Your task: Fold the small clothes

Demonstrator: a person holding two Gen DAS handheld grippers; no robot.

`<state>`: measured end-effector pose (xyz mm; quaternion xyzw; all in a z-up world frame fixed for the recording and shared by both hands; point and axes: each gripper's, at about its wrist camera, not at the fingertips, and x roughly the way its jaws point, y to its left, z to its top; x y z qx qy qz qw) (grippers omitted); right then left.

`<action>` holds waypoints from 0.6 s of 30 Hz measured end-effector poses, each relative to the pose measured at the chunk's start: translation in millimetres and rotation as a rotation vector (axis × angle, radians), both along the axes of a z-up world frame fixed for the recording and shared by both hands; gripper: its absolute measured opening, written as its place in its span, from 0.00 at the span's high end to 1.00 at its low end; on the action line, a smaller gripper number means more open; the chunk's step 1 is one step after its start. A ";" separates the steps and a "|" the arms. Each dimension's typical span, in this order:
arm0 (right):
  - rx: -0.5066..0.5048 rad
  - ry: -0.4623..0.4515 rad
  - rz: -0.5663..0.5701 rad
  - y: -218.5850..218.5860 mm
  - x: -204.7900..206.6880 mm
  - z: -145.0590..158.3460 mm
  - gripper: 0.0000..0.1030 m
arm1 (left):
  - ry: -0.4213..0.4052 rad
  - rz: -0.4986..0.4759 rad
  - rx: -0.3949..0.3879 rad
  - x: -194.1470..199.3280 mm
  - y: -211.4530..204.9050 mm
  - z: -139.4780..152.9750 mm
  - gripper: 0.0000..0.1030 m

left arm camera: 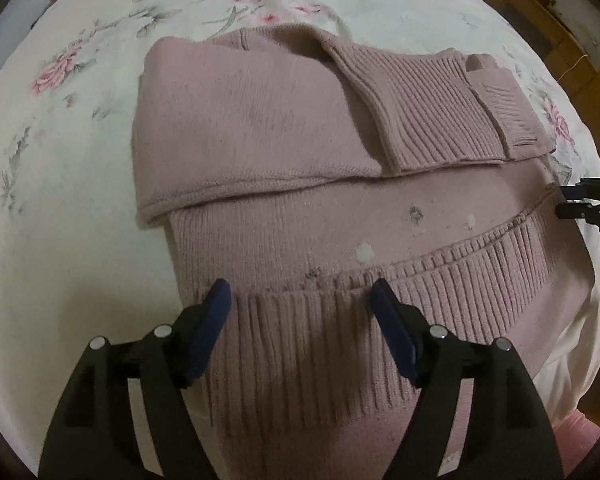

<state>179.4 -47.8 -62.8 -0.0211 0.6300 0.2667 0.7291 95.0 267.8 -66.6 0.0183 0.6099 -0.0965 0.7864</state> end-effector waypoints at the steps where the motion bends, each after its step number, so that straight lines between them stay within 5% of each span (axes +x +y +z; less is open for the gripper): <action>1: 0.023 0.013 0.004 -0.3 0.1 -0.7 0.75 | 0.001 0.001 -0.010 -0.4 0.4 0.1 0.31; 7: 0.059 0.040 0.018 3.6 0.1 -1.7 0.80 | -0.016 0.041 -0.044 -3.8 11.7 3.7 0.36; 14: 0.023 0.065 0.034 12.2 1.0 -9.6 0.67 | -0.005 0.041 -0.060 -3.2 14.8 2.7 0.36; 16: 0.020 0.064 0.039 14.2 0.0 -8.8 0.78 | 0.007 0.040 -0.055 -2.8 12.3 0.6 0.43; 18: 0.038 0.071 0.023 13.8 -1.2 -7.5 0.79 | 0.025 0.036 -0.063 0.8 4.3 -3.7 0.59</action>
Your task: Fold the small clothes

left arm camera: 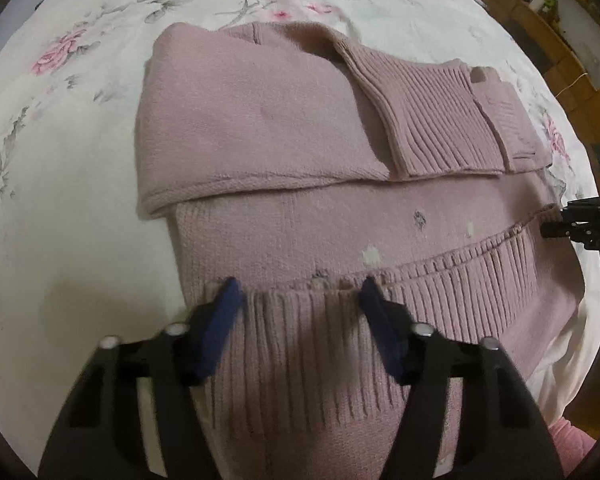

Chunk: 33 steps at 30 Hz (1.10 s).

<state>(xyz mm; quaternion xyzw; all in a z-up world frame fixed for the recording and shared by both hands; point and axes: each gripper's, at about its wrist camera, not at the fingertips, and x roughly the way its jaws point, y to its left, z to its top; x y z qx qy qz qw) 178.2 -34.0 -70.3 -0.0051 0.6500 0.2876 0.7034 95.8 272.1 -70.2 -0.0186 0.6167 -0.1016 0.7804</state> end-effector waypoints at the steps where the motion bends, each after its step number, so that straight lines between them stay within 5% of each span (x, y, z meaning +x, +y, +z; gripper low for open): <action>1: 0.004 0.000 -0.005 -0.8 -1.2 1.1 0.80 | 0.002 -0.001 0.002 -0.1 -1.0 0.0 0.67; 3: 0.020 0.004 -0.019 -1.2 -3.2 4.6 0.81 | 0.011 0.003 -0.009 0.7 -2.3 0.1 0.81; 7: 0.062 -0.004 -0.052 -3.6 -3.0 16.8 0.82 | 0.008 0.017 -0.030 0.8 -6.0 5.6 0.93; 23: 0.213 -0.111 -0.171 -21.5 13.9 82.0 0.83 | -0.139 0.021 -0.067 10.4 -23.7 73.8 0.95; 33: 0.232 -0.218 -0.230 -22.1 68.7 105.2 0.83 | -0.283 0.085 -0.076 81.0 -7.7 104.4 0.95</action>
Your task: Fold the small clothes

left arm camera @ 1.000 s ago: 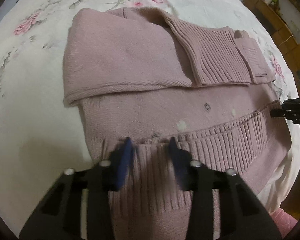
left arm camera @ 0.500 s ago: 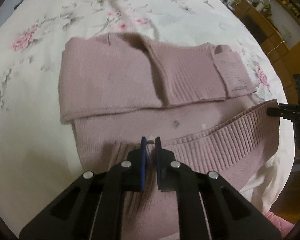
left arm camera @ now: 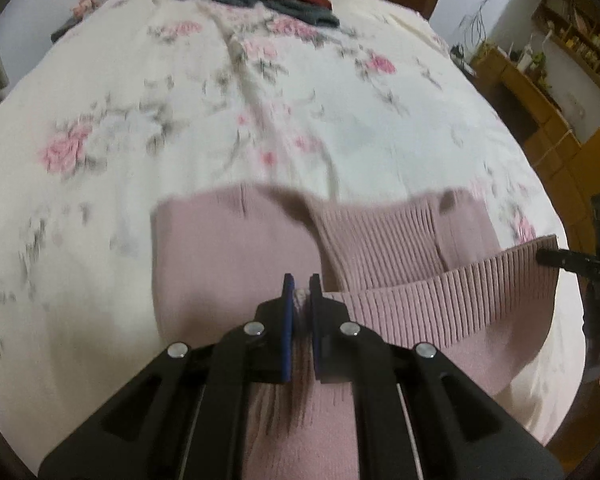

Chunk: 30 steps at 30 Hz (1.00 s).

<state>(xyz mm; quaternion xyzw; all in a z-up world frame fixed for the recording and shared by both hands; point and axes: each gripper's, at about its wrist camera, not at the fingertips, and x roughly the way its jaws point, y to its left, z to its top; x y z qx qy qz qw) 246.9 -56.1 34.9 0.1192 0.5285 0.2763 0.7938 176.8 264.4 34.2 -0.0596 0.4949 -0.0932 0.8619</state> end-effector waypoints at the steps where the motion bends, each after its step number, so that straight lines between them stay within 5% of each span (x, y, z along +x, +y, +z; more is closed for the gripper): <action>1: 0.005 -0.011 -0.005 0.7 9.1 2.7 0.83 | -0.018 0.001 0.007 7.3 -0.6 2.2 0.95; 10: -0.053 -0.056 -0.031 8.1 72.9 -1.6 0.83 | -0.069 0.032 0.024 73.4 5.0 -13.8 0.95; 21: -0.098 0.066 -0.102 4.3 108.9 -79.7 0.83 | 0.086 0.050 0.130 107.3 18.9 -107.3 0.94; 26: -0.132 0.097 -0.111 5.5 112.4 -96.8 0.82 | 0.088 0.059 0.131 108.5 21.9 -113.1 0.90; 30: -0.150 0.093 -0.106 8.3 110.5 -87.8 0.70 | 0.071 0.092 0.120 100.0 26.4 -96.6 0.72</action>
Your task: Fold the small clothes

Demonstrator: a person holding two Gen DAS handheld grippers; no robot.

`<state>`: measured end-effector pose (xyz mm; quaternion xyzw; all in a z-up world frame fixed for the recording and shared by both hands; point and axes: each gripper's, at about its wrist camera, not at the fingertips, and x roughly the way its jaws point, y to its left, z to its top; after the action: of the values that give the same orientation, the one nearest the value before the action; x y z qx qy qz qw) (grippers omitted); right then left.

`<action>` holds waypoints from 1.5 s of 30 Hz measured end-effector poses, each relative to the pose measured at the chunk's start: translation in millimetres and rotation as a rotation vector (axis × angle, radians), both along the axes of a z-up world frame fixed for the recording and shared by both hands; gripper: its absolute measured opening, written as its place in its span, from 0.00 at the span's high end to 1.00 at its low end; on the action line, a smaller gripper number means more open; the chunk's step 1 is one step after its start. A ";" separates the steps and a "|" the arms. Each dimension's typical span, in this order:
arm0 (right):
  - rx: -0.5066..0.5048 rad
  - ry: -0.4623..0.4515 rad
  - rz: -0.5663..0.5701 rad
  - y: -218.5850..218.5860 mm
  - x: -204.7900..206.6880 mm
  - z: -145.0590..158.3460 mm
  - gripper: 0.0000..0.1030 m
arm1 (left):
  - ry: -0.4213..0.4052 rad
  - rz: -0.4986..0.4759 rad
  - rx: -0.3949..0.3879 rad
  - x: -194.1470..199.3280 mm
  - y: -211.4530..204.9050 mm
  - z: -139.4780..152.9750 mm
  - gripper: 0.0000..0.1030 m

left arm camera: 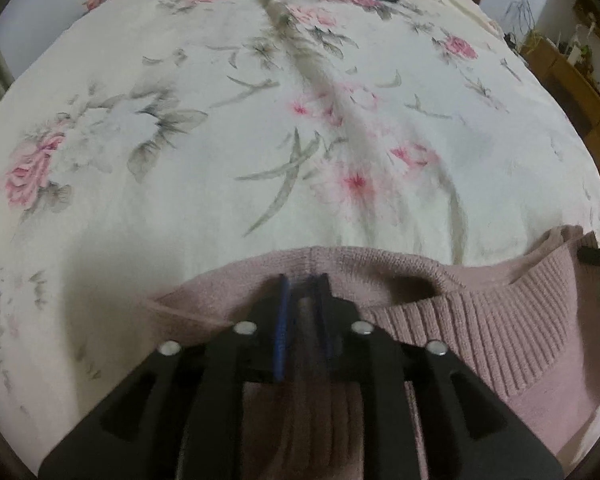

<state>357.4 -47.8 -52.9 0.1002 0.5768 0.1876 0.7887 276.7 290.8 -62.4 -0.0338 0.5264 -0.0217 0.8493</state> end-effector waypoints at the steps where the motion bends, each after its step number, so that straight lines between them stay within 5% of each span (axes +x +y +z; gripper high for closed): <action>1: 0.005 0.001 0.000 -0.6 -1.9 2.4 0.60 | -0.005 0.009 -0.012 -4.3 1.9 4.2 0.64; 10: 0.026 0.035 0.025 -6.9 -13.4 1.9 0.52 | 0.087 0.057 -0.140 -49.2 24.6 10.6 0.45; 14: -0.003 0.026 0.041 1.7 -14.8 -0.4 0.52 | 0.119 0.071 -0.133 -48.0 22.3 1.4 0.43; 18: -0.028 0.016 0.072 9.7 -17.9 0.1 0.56 | 0.120 0.058 -0.254 -44.5 20.3 2.5 0.45; 22: -0.025 0.019 0.064 9.2 -18.1 -2.0 0.60 | 0.166 0.031 -0.233 -36.6 5.9 -2.4 0.58; 25: -0.028 0.023 0.061 9.3 -16.7 -3.6 0.76 | 0.174 0.032 -0.242 -37.8 4.8 -1.7 0.92; 28: -0.009 0.019 0.076 9.3 -17.6 -1.1 0.81 | 0.102 0.022 -0.261 -48.9 0.6 21.7 0.93; 34: 0.021 -0.058 0.079 4.8 -33.9 23.9 0.83 | -0.271 -0.124 -0.159 -101.5 -33.1 112.7 0.93; 39: 0.095 -0.203 0.051 -5.8 -53.0 72.6 0.83 | -0.441 -0.124 -0.095 -110.3 -35.0 130.2 0.93; 42: 0.105 -0.239 0.006 -14.4 -50.5 84.7 0.83 | -0.368 -0.047 -0.122 -85.1 -21.3 110.1 0.92; 45: 0.103 -0.160 -0.041 -16.7 -34.2 61.9 0.83 | -0.167 0.059 -0.158 -52.3 0.3 62.2 0.92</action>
<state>323.2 -64.5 9.0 0.1369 0.4996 0.2083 0.8296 224.5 291.1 -0.2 -0.1140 0.4493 -0.0406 0.8852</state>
